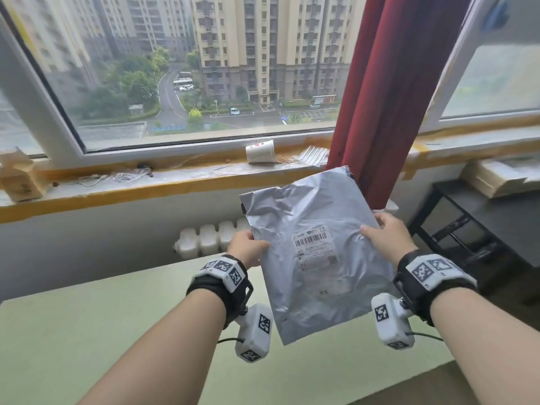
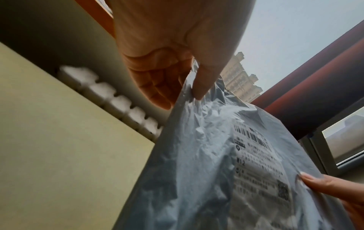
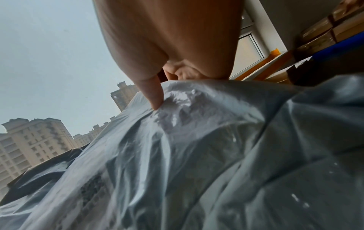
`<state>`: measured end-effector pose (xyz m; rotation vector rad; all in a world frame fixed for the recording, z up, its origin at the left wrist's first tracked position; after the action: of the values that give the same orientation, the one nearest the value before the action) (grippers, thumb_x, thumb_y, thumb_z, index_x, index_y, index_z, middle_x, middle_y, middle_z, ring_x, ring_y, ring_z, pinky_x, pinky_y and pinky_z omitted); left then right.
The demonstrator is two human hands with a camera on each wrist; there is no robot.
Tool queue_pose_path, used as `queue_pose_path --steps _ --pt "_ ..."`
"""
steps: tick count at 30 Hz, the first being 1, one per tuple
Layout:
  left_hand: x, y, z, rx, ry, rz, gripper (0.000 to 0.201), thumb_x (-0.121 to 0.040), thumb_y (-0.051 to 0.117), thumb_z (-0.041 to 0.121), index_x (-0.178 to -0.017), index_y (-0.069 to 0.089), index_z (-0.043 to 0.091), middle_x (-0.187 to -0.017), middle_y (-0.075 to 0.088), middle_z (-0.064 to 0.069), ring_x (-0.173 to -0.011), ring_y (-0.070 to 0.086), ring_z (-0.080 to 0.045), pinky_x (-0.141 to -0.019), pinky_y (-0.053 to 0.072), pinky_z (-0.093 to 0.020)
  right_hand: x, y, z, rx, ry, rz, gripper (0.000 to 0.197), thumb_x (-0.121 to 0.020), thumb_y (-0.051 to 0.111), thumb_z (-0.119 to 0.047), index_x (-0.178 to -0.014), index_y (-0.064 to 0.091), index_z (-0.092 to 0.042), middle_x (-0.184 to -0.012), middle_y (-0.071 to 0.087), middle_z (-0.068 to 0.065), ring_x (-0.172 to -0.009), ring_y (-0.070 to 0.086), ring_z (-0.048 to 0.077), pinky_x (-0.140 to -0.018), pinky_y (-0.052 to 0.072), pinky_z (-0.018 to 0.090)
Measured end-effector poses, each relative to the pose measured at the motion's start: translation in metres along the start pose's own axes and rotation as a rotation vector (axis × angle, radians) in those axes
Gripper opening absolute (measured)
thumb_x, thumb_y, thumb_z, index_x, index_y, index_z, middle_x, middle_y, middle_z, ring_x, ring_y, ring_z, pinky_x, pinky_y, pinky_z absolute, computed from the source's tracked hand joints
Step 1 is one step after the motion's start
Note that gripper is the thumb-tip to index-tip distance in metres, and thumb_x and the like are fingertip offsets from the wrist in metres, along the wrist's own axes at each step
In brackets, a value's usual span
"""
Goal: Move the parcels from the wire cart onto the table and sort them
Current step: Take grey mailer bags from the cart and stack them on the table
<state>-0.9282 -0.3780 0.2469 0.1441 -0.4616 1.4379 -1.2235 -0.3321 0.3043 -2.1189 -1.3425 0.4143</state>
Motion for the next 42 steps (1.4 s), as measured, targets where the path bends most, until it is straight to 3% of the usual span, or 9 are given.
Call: queue_pose_path --steps 9,13,20,23,26,31,35,38,42 --pt "-0.057 0.110 -0.040 -0.006 -0.154 0.043 0.023 -0.052 0.056 0.015 -0.073 0.065 0.012 -0.094 0.071 -0.014 -0.095 0.068 -0.032 -0.084 0.056 -0.051 -0.092 -0.015 0.115 0.132 0.127 -0.156 0.035 -0.092 0.059 -0.014 -0.123 0.055 0.002 -0.121 0.060 0.019 -0.100 0.055 0.030 -0.081 0.037 0.029" --pt "-0.072 0.129 -0.064 -0.034 -0.224 0.058 0.017 -0.068 0.056 0.001 -0.076 0.063 0.014 -0.099 0.069 -0.017 -0.095 0.068 -0.034 -0.079 0.058 -0.049 -0.110 0.006 0.162 0.148 0.250 -0.204 0.038 -0.092 0.055 -0.013 -0.128 0.051 -0.004 -0.125 0.058 0.016 -0.112 0.054 0.033 -0.087 0.037 0.031" --pt "-0.105 0.129 -0.096 -0.164 -0.275 0.160 0.039 -0.074 0.056 0.003 -0.109 0.055 0.019 -0.106 0.064 -0.012 -0.099 0.064 -0.031 -0.088 0.055 -0.044 -0.137 0.042 0.207 0.203 0.344 -0.238 0.014 -0.086 0.050 -0.013 -0.094 0.057 -0.004 -0.093 0.059 0.017 -0.080 0.048 0.026 -0.072 0.033 0.028" --pt "-0.110 0.124 -0.095 -0.228 -0.262 0.205 0.035 -0.080 0.054 0.007 -0.114 0.052 0.016 -0.106 0.064 -0.012 -0.099 0.063 -0.032 -0.089 0.053 -0.044 -0.138 0.051 0.212 0.234 0.355 -0.258 0.029 -0.089 0.049 -0.010 -0.117 0.054 -0.005 -0.112 0.060 0.018 -0.096 0.054 0.032 -0.080 0.037 0.029" --pt "-0.116 0.129 -0.093 -0.302 -0.240 0.188 0.034 -0.084 0.052 0.006 -0.117 0.053 0.011 -0.114 0.062 -0.013 -0.105 0.060 -0.032 -0.093 0.050 -0.042 -0.141 0.051 0.207 0.243 0.333 -0.250 0.037 -0.090 0.049 -0.007 -0.127 0.048 -0.008 -0.124 0.057 0.018 -0.113 0.053 0.036 -0.091 0.040 0.033" --pt "-0.115 0.126 -0.083 -0.303 -0.238 0.322 0.047 -0.086 0.052 0.009 -0.131 0.040 0.013 -0.124 0.056 -0.012 -0.113 0.054 -0.031 -0.093 0.043 -0.033 -0.156 0.040 0.184 0.269 0.207 -0.122 0.038 -0.090 0.051 -0.008 -0.127 0.052 -0.010 -0.128 0.055 0.016 -0.116 0.052 0.036 -0.095 0.042 0.036" --pt "-0.111 0.128 -0.023 -0.487 0.100 0.524 0.052 -0.080 0.059 0.012 -0.130 0.045 0.017 -0.133 0.041 -0.007 -0.122 0.041 -0.024 -0.102 0.033 -0.029 -0.167 0.043 0.139 0.217 -0.086 -0.014 0.028 -0.085 0.056 -0.008 -0.111 0.065 -0.014 -0.114 0.060 0.011 -0.106 0.055 0.031 -0.090 0.043 0.036" --pt "-0.119 0.161 -0.007 -0.642 0.256 0.338 0.039 -0.077 0.063 0.024 -0.115 0.056 0.023 -0.128 0.044 0.000 -0.122 0.040 -0.021 -0.103 0.036 -0.031 -0.162 0.082 0.124 0.370 -0.236 -0.227 0.030 -0.083 0.062 -0.021 -0.113 0.067 -0.025 -0.121 0.059 0.003 -0.113 0.048 0.027 -0.098 0.038 0.035" --pt "-0.131 0.207 -0.046 -0.876 0.139 -0.035 0.071 -0.072 0.072 0.043 -0.137 0.045 0.032 -0.154 0.025 -0.001 -0.143 0.018 -0.023 -0.116 0.022 -0.043 -0.150 0.116 0.138 0.568 -0.238 -0.424 0.045 -0.082 0.064 -0.037 -0.126 0.058 -0.034 -0.140 0.046 -0.004 -0.131 0.034 0.021 -0.109 0.029 0.036"
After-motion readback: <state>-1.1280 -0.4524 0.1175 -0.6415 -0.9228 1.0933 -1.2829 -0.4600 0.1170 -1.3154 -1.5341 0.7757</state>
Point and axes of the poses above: each hand's wrist, its own x-axis away from the middle knuckle, its own y-axis out of the palm, z = x × y, the point moved 10 cm from there along -x, towards the middle knuckle
